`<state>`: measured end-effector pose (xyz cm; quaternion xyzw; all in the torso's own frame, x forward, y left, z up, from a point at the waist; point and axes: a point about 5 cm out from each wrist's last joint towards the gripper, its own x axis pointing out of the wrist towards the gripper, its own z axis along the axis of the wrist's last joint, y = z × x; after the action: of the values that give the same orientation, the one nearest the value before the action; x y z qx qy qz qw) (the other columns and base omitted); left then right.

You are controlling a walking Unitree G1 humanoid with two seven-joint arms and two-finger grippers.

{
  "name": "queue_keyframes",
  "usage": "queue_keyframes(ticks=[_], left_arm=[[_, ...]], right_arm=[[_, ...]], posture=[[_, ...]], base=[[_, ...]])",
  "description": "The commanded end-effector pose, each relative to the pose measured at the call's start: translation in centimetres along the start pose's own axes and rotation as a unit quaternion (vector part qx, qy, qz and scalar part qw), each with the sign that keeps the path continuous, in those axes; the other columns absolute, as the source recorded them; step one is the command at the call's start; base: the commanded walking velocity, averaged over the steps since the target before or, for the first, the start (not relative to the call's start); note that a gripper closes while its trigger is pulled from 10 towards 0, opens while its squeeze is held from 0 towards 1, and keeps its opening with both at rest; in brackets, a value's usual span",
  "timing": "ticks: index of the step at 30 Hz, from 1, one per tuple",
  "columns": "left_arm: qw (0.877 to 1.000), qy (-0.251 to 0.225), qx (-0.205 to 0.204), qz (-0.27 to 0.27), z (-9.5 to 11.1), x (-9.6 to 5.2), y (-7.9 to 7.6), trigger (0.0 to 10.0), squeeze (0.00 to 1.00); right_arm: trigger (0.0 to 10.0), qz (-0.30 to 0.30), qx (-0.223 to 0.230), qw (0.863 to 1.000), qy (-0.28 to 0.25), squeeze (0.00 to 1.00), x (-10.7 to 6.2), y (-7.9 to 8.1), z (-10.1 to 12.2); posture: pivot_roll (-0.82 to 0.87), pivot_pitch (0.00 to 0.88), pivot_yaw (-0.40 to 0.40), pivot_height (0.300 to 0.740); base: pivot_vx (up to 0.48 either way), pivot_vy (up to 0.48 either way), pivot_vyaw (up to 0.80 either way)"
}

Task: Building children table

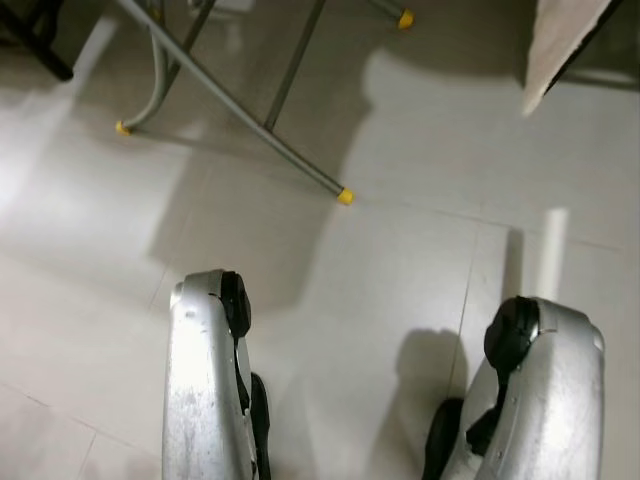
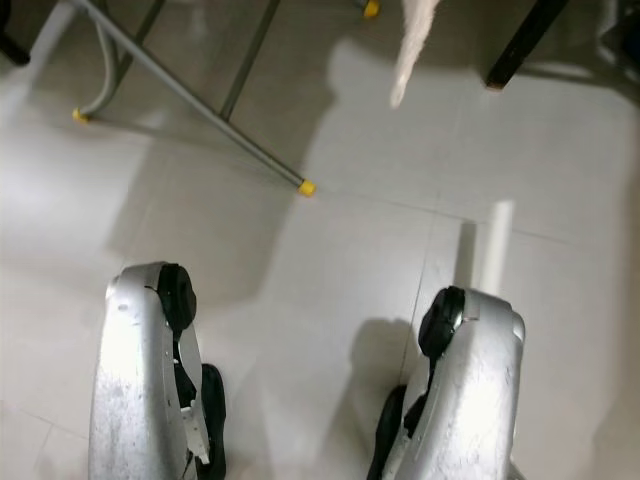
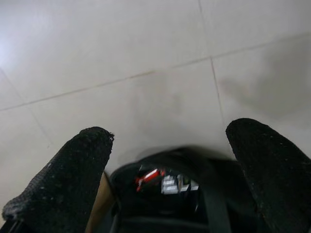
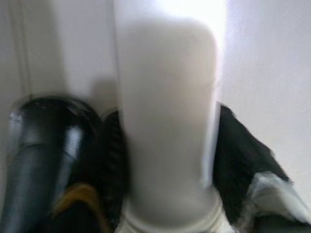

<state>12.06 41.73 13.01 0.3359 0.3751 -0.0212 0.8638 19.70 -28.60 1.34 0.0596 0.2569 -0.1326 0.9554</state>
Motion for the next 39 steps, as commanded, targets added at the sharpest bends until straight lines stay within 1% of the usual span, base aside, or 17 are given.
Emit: queue_keyframes(ticks=[1, 2, 5, 7, 8, 10, 13, 15, 17, 18, 20, 23, 25, 26, 29, 31, 39], left_arm=[[0.999, 0.025, -0.024, -0.016, -1.5, 0.3, -1.4, 10.0, 0.00], [0.999, 0.020, -0.028, -0.016, -1.4, 0.6, -1.8, 10.0, 0.00], [0.999, 0.015, -0.033, -0.017, -1.3, 0.8, -2.1, 10.0, 0.00], [0.999, 0.003, -0.044, -0.019, -0.9, 1.6, -3.0, 10.0, 0.00], [0.999, 0.003, -0.044, -0.019, -0.9, 1.6, -3.0, 10.0, 0.00], [0.998, -0.004, -0.053, -0.018, -0.7, 2.2, -3.8, 10.0, 0.00], [0.998, -0.005, -0.056, -0.017, -0.7, 2.4, -4.0, 10.0, 0.00], [0.998, -0.008, -0.067, -0.015, -0.7, 3.0, -4.6, 10.0, 0.00], [0.997, -0.011, -0.077, -0.011, -0.7, 3.5, -5.2, 10.0, 0.00], [0.997, -0.011, -0.077, -0.011, -0.7, 3.5, -5.2, 10.0, 0.00], [0.996, -0.012, -0.085, -0.009, -0.7, 3.9, -5.8, 10.0, 0.00], [0.996, -0.013, -0.089, -0.008, -0.7, 4.1, -6.1, 10.0, 0.00], [0.995, -0.019, -0.099, -0.006, -0.5, 4.7, -6.8, 10.0, 0.00], [0.995, -0.019, -0.099, -0.006, -0.5, 4.7, -6.8, 10.0, 0.00], [0.993, -0.024, -0.112, -0.003, -0.2, 5.4, -7.8, 10.0, 0.00], [0.993, -0.027, -0.118, 0.000, -0.1, 5.6, -8.3, 10.0, 0.00], [0.991, -0.031, -0.126, 0.009, 0.0, 6.2, -8.6, 10.0, 0.00]], right_arm=[[0.0, 0.038, -0.004, 0.999, -0.028, 0.00, -0.6, 2.0, 0.9], [0.0, 0.045, -0.007, 0.998, -0.049, 0.00, -1.1, 2.4, 1.9], [0.0, 0.050, -0.012, 0.996, -0.070, 0.00, -1.6, 2.6, 2.9], [0.0, 0.040, -0.024, 0.993, -0.106, 0.00, -2.4, 2.6, 5.0], [0.0, 0.040, -0.024, 0.993, -0.106, 0.00, -2.4, 2.6, 5.0], [0.0, 0.004, -0.038, 0.992, -0.116, 0.00, -3.0, 2.1, 6.0], [0.0, -0.012, -0.035, 0.993, -0.115, 0.00, -3.3, 1.9, 6.1], [0.0, -0.052, -0.036, 0.990, -0.125, 0.00, -4.1, 1.7, 6.8], [0.0, -0.056, -0.038, 0.986, -0.152, 0.00, -5.1, 2.2, 8.3], [0.0, -0.056, -0.038, 0.986, -0.152, 0.00, -5.1, 2.2, 8.3], [0.0, -0.028, -0.046, 0.982, -0.183, 0.00, -5.7, 3.4, 9.9], [0.0, -0.015, -0.054, 0.978, -0.200, 0.00, -6.1, 4.0, 10.6], [0.0, -0.011, -0.084, 0.968, -0.236, 0.00, -6.8, 4.9, 12.0], [0.0, -0.011, -0.084, 0.968, -0.236, 0.00, -6.8, 4.9, 12.0], [0.0, -0.042, -0.119, 0.953, -0.274, 0.00, -7.5, 5.2, 13.2], [0.0, -0.053, -0.124, 0.948, -0.288, 0.00, -7.8, 5.3, 13.8], [0.0, -0.039, -0.112, 0.949, -0.291, 0.00, -8.0, 6.1, 14.5]], posture=[[0.24, 0.497, 0.119, 0.300], [0.23, 0.492, 0.112, 0.300], [0.22, 0.490, 0.110, 0.300], [0.20, 0.478, 0.088, 0.300], [0.20, 0.478, 0.088, 0.300], [0.17, 0.451, 0.068, 0.300], [0.17, 0.446, 0.064, 0.300], [0.15, 0.422, 0.045, 0.300], [0.14, 0.400, 0.030, 0.300], [0.14, 0.400, 0.030, 0.300], [0.11, 0.374, 0.012, 0.300], [0.11, 0.370, 0.010, 0.300], [0.09, 0.341, -0.009, 0.304], [0.09, 0.341, -0.009, 0.304], [0.07, 0.309, -0.026, 0.319], [0.07, 0.296, -0.034, 0.329], [0.06, 0.271, -0.047, 0.354]], base=[[0.000, 0.000, 0.00], [0.000, 0.000, 0.00], [0.000, 0.000, 0.00], [0.000, 0.000, 0.00], [0.000, 0.000, 0.00], [0.000, 0.000, 0.00], [0.000, 0.000, 0.00], [0.000, 0.000, 0.00], [0.000, 0.000, 0.00], [0.000, 0.000, 0.00], [0.000, 0.000, 0.00], [0.000, 0.000, 0.00], [0.000, 0.000, 0.00], [0.000, 0.000, 0.00], [0.000, 0.000, 0.00], [0.000, 0.000, 0.00], [0.000, 0.000, 0.00]])
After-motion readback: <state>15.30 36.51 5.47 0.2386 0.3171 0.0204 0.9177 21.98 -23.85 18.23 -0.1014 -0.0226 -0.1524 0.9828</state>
